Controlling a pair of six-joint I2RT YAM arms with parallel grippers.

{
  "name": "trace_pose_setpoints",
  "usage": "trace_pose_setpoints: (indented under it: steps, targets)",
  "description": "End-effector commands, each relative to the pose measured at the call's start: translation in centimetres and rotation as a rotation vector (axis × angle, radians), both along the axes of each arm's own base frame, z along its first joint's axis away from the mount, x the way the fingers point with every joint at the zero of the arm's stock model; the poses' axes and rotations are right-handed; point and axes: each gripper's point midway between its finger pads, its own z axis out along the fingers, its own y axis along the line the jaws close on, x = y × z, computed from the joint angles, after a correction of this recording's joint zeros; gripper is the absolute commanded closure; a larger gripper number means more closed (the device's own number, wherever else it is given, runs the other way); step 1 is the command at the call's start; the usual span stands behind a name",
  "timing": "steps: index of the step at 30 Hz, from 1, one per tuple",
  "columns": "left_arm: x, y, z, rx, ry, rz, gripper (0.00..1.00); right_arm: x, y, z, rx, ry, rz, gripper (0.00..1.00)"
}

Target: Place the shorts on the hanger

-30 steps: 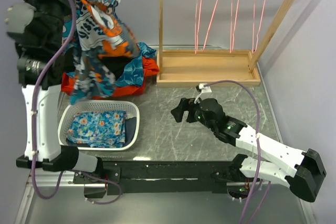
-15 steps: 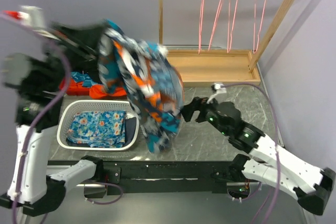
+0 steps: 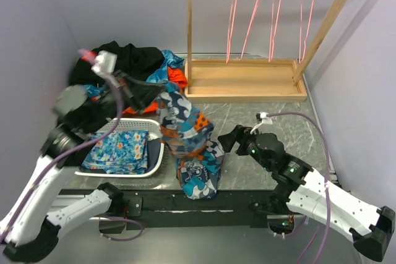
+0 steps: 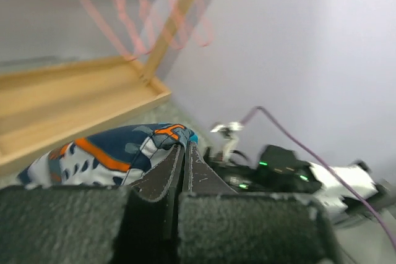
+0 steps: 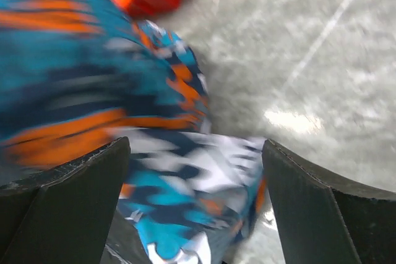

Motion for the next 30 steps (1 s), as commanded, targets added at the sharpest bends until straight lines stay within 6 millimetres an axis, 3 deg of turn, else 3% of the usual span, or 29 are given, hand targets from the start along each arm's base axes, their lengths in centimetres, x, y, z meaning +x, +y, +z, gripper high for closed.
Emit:
trace_pose_setpoints:
  steps: [1,3,5,6,7,8,9,10,11,12,13,14,15,18,19,22,24,26,29,30]
  targets:
    - [-2.7,-1.5,1.0,-0.007,-0.061,-0.169,0.99,0.7,-1.1,1.7,0.054,-0.026,-0.088,0.07]
    - [-2.0,-4.0,-2.2,0.009,0.029,-0.261,0.99,0.5,-2.2,2.0,0.047,-0.030,-0.122,0.07]
    - [-0.8,-6.3,-5.2,0.029,0.114,-0.278,0.99,0.2,-3.5,4.3,0.085,-0.080,-0.154,0.06]
    - [-1.8,-8.4,-6.8,0.055,0.132,-0.323,0.99,-0.2,-4.1,4.4,0.080,-0.080,-0.165,0.04]
    - [-1.0,-9.4,-8.1,0.078,0.146,-0.277,0.99,-0.5,-4.9,6.3,0.118,-0.118,-0.177,0.04]
    - [-0.6,-11.2,-10.8,0.124,0.194,-0.281,0.99,-0.7,-5.5,7.0,0.128,-0.133,-0.193,0.03]
    - [-1.9,-13.2,-11.5,0.136,0.192,-0.329,0.99,-0.9,-6.1,7.3,0.130,-0.139,-0.203,0.02]
    - [-1.9,-14.3,-12.7,0.146,0.219,-0.329,0.99,-1.3,-6.7,8.7,0.158,-0.168,-0.209,0.01]
    - [-2.7,-16.3,-15.3,0.184,0.262,-0.367,0.99,-1.5,-7.0,9.1,0.165,-0.178,-0.213,0.01]
    - [-3.0,-17.4,-15.9,0.177,0.274,-0.383,0.96,-1.7,-7.2,9.6,0.169,-0.184,-0.214,0.01]
    - [-2.9,-18.2,-16.7,0.180,0.287,-0.379,0.92,-1.7,-7.3,9.7,0.167,-0.182,-0.217,0.01]
    - [-3.5,-19.6,-19.0,0.216,0.324,-0.396,0.87,-1.7,-7.4,9.6,0.161,-0.181,-0.220,0.00]
    - [-3.7,-20.3,-19.8,0.228,0.331,-0.404,0.65,-1.5,-7.4,9.1,0.144,-0.169,-0.227,0.00]
    - [-4.4,-22.0,-21.5,0.293,0.343,-0.414,0.22,-1.0,-6.8,7.8,0.110,-0.143,-0.227,0.00]
    - [-4.4,-21.6,-22.6,0.340,0.375,-0.393,0.18,-0.8,-6.5,7.6,0.103,-0.139,-0.223,0.00]
    - [-2.1,-18.9,-23.7,0.418,0.418,-0.187,0.11,0.0,-5.8,6.1,0.055,-0.106,-0.228,0.00]
    - [-0.1,-16.3,-22.9,0.411,0.418,-0.007,0.09,0.7,-5.1,5.0,0.019,-0.086,-0.229,0.00]
    - [1.1,-13.1,-23.5,0.448,0.445,0.124,0.12,1.3,-4.4,4.2,-0.007,-0.071,-0.218,0.00]
    - [4.7,-7.5,-24.7,0.461,0.523,0.365,0.22,2.6,-2.5,2.8,-0.048,-0.032,-0.165,0.00]
    - [5.3,-6.8,-24.9,0.440,0.552,0.377,0.28,3.4,-1.4,2.2,-0.061,-0.014,-0.143,0.00]
